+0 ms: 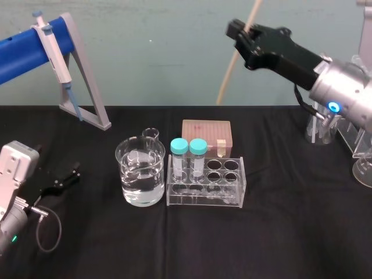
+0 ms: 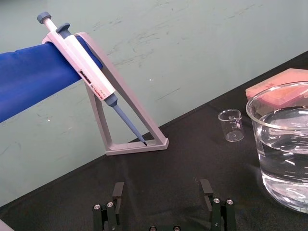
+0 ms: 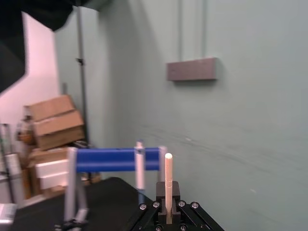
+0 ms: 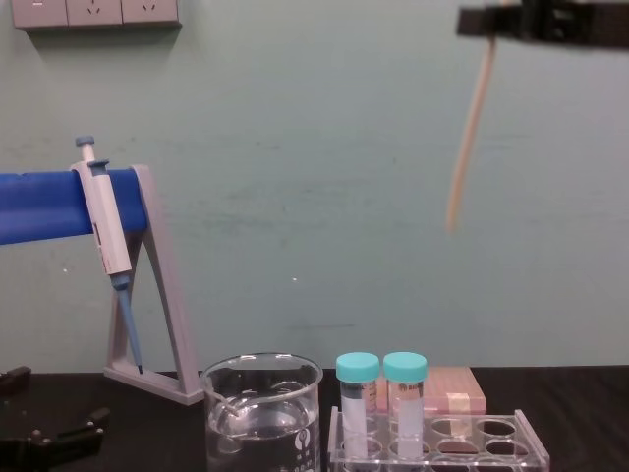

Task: Hold the thermometer with one hand and immerse one end into the beaker, then reinsert it into the test tube rack.

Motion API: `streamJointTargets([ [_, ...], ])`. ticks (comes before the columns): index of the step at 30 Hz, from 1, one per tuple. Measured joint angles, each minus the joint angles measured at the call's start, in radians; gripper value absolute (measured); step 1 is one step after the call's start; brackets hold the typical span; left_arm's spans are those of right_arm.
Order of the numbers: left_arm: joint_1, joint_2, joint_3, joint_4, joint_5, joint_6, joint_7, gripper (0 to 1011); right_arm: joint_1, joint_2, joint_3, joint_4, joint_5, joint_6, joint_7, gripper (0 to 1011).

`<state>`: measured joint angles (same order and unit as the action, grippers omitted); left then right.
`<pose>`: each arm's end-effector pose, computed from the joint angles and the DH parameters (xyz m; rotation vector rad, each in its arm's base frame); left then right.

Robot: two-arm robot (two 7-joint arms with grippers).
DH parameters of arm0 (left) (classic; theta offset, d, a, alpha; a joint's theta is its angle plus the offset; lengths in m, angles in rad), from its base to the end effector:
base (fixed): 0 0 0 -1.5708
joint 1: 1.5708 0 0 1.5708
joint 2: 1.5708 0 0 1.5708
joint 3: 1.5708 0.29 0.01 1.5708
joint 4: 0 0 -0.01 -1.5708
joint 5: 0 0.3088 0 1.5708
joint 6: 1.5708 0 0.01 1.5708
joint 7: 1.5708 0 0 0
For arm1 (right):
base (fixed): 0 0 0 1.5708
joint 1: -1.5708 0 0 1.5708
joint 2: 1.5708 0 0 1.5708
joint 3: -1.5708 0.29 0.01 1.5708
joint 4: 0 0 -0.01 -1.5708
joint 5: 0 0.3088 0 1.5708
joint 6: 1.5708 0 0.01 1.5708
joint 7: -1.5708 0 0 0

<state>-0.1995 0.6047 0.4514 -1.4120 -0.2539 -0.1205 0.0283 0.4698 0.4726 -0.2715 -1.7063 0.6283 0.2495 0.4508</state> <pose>0.3581 0.0827 -0.3023 0.3045 -0.2850 1.2480 0.4034 -0.0385 -0.0992 0.1517 -0.1349 -0.7724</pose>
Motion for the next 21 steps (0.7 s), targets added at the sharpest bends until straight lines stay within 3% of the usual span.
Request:
streamJointTargets([
  [5,0.000,0.000,0.000,0.000,0.000,0.000,0.000,1004,0.057,-0.003,-0.034,0.012,0.037,0.028,0.049,53],
  [9,0.000,0.000,0.000,0.000,0.000,0.000,0.000,1004,0.101,-0.027,-0.083,0.052,0.053,0.036,0.077,53],
  [21,0.000,0.000,0.000,0.000,0.000,0.000,0.000,1004,0.201,-0.119,-0.246,0.228,0.014,0.014,0.098,53],
])
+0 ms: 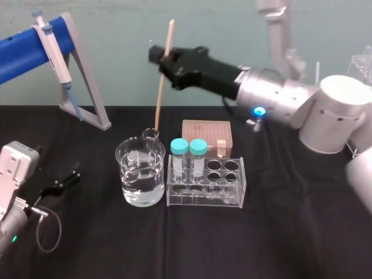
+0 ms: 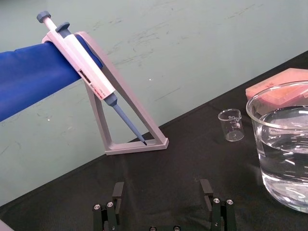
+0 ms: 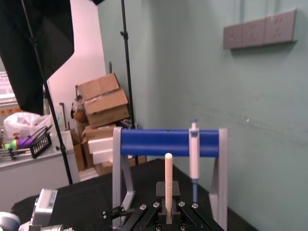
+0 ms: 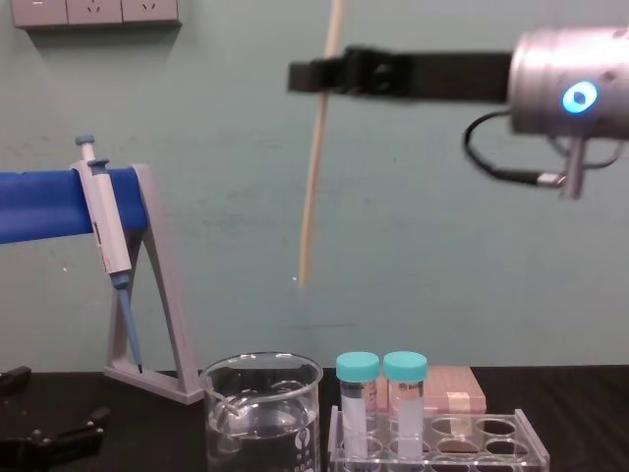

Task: Hold the thermometer with one hand and immerse one end into the beaker, then reinsert it into the test tube rack.

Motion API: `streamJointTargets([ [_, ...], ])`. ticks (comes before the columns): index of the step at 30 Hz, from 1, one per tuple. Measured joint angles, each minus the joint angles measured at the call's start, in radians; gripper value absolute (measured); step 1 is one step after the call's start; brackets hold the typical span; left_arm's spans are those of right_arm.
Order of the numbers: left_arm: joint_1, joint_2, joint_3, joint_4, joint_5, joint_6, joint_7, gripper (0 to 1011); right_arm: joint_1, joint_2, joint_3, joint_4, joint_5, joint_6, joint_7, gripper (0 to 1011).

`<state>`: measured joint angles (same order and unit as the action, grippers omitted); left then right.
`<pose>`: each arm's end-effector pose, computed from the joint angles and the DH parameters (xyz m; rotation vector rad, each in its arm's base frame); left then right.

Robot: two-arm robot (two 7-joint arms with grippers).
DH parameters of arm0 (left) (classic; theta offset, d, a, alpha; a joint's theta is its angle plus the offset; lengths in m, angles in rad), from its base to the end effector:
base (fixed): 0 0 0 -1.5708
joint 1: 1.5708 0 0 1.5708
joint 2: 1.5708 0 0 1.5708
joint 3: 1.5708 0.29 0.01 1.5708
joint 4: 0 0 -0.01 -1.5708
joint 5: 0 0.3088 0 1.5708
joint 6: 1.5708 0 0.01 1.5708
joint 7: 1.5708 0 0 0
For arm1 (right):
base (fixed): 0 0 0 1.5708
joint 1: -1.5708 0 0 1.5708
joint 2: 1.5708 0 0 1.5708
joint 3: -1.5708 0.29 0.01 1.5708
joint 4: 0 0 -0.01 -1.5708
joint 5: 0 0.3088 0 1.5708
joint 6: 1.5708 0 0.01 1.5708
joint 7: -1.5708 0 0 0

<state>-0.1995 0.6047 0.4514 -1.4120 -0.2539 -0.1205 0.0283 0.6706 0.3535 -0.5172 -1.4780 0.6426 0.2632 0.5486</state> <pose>0.3581 0.0827 -0.3023 0.3045 -0.2850 1.2480 0.4496 0.0377 -0.1122 0.0747 -0.0407 -0.5396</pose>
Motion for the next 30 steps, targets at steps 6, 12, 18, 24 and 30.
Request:
streamJointTargets([
  [6,0.000,0.000,0.000,0.000,0.000,0.000,0.000,1004,0.027,-0.036,-0.054,0.081,-0.016,-0.017,0.001,53],
  [12,0.000,0.000,0.000,0.000,0.000,0.000,0.000,1004,0.046,-0.070,-0.098,0.172,-0.030,-0.042,0.000,53],
  [18,0.000,0.000,0.000,0.000,0.000,0.000,0.000,1004,0.047,-0.093,-0.122,0.238,-0.047,-0.068,0.001,53],
  [24,0.000,0.000,0.000,0.000,0.000,0.000,0.000,1004,0.052,-0.113,-0.144,0.293,-0.077,-0.086,0.009,53],
  [30,0.000,0.000,0.000,0.000,0.000,0.000,0.000,1004,0.060,-0.136,-0.154,0.339,-0.104,-0.108,0.021,53],
])
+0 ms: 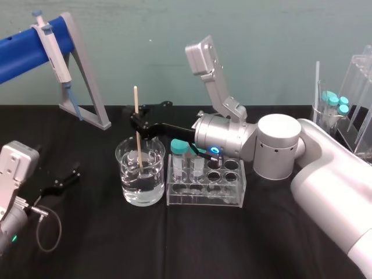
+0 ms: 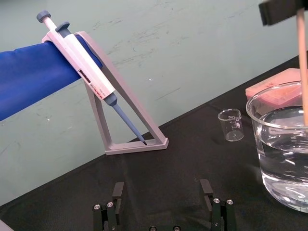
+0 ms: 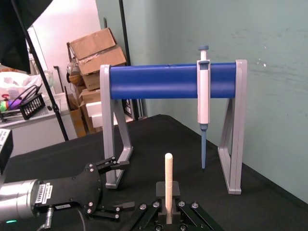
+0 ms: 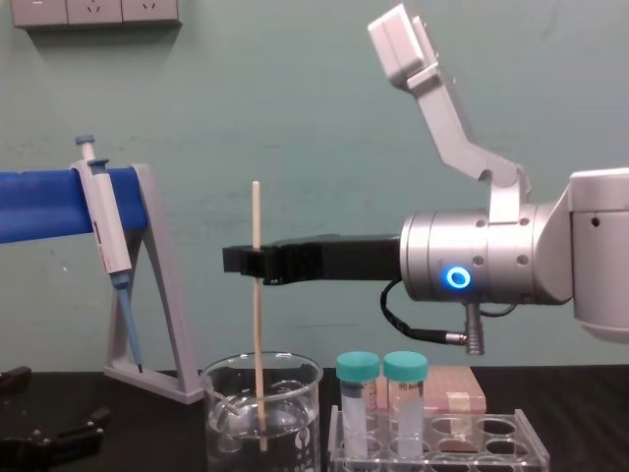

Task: Hold the thermometer with one hand and immerse one end into the beaker, then reinsert it into the test tube rack.

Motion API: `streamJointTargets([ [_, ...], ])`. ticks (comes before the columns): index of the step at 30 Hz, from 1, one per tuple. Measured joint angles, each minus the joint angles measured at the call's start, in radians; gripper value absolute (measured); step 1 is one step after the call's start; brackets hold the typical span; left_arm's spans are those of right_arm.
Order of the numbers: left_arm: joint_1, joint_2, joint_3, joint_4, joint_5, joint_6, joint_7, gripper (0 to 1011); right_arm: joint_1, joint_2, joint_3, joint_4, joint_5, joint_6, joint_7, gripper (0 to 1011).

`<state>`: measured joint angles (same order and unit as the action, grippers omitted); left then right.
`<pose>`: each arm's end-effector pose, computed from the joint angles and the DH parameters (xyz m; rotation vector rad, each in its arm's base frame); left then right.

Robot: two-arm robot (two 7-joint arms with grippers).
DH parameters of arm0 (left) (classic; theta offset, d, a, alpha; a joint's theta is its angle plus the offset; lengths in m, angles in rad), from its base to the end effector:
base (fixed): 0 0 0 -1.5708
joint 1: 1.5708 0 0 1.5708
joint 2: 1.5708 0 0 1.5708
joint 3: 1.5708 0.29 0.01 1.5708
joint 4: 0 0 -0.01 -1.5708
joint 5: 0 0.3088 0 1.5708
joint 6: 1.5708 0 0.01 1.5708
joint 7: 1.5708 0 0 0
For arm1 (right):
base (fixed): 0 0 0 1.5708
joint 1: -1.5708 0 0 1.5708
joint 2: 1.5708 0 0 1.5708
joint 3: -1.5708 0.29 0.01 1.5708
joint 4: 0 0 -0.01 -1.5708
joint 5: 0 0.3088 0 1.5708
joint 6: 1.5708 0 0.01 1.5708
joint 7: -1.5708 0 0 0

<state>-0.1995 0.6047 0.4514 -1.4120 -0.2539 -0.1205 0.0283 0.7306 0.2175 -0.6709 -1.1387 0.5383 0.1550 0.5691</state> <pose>0.3581 0.0827 -0.3023 0.3045 -0.2850 1.2480 0.4806 0.0859 -0.1913 -0.0776 0.0326 -0.5249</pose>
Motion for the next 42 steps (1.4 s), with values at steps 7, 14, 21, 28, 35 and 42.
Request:
streamJointTargets([
  [7,0.000,0.000,0.000,0.000,0.000,0.000,0.000,1003,0.008,-0.020,-0.002,0.043,-0.027,-0.014,0.009,53],
  [14,0.000,0.000,0.000,0.000,0.000,0.000,0.000,1004,0.007,-0.029,0.005,0.067,-0.045,-0.016,0.012,53],
  [21,0.000,0.000,0.000,0.000,0.000,0.000,0.000,1004,0.003,-0.032,0.013,0.070,-0.051,-0.017,0.012,53],
  [28,0.000,0.000,0.000,0.000,0.000,0.000,0.000,1003,0.003,-0.031,0.013,0.069,-0.050,-0.017,0.012,53],
  [35,0.000,0.000,0.000,0.000,0.000,0.000,0.000,1004,0.003,-0.030,0.012,0.068,-0.049,-0.017,0.012,53],
  [42,0.000,0.000,0.000,0.000,0.000,0.000,0.000,1004,0.003,-0.030,0.012,0.067,-0.048,-0.016,0.011,53],
])
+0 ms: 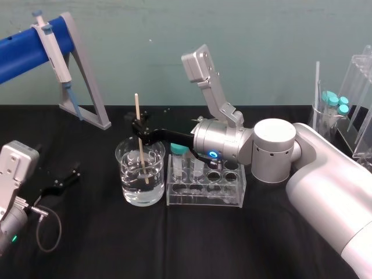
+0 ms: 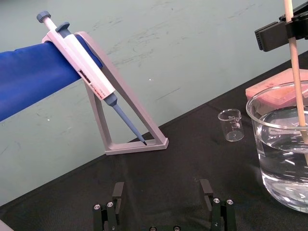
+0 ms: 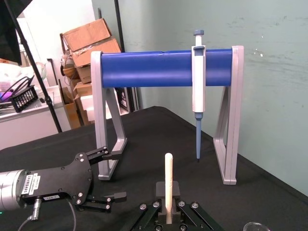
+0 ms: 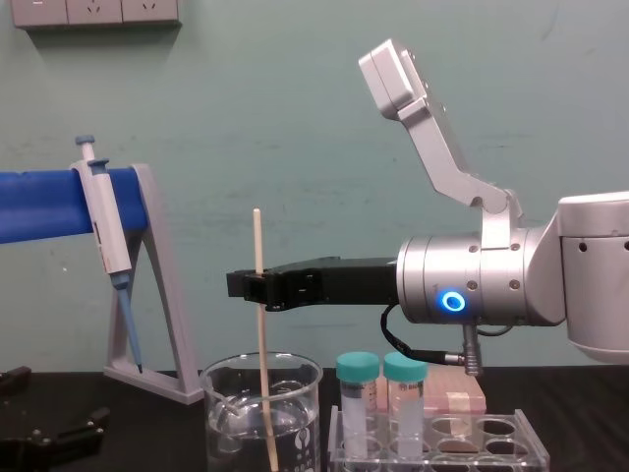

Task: Hold the thermometer with one hand and immerse one end into the beaker, then reinsert it into the test tube rack.

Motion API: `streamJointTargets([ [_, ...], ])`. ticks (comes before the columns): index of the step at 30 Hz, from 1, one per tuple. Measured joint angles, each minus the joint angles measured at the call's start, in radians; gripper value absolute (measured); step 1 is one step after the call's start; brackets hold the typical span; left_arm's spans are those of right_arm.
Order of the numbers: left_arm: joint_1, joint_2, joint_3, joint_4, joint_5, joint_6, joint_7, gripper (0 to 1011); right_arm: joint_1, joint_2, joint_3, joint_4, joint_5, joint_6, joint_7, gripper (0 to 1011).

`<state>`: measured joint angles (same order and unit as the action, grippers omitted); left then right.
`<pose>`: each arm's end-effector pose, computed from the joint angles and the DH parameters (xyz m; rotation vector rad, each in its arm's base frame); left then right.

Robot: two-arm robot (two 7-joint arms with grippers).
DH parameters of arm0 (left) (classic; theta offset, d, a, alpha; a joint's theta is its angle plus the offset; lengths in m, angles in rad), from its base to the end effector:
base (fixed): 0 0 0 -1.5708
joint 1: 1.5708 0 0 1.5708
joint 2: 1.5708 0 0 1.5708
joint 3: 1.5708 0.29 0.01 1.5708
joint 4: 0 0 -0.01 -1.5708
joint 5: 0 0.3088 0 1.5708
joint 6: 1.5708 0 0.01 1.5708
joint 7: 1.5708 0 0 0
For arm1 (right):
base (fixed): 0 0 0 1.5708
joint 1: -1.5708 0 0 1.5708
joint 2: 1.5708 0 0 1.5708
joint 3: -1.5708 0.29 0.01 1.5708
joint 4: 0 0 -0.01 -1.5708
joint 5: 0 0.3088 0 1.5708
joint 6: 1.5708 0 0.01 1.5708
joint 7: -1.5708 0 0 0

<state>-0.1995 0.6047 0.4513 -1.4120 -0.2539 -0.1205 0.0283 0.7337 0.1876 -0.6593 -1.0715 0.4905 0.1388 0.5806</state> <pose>0.3581 0.0827 -0.3023 0.3045 -0.2851 1.2481 0.4862 0.0873 -0.2041 -0.1083 0.0367 -0.5397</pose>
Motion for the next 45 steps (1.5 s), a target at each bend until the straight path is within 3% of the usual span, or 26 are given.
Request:
streamJointTargets([
  [45,0.000,0.000,0.000,0.000,0.000,0.000,0.000,1004,0.000,0.000,0.000,0.000,0.001,0.001,-0.001,53],
])
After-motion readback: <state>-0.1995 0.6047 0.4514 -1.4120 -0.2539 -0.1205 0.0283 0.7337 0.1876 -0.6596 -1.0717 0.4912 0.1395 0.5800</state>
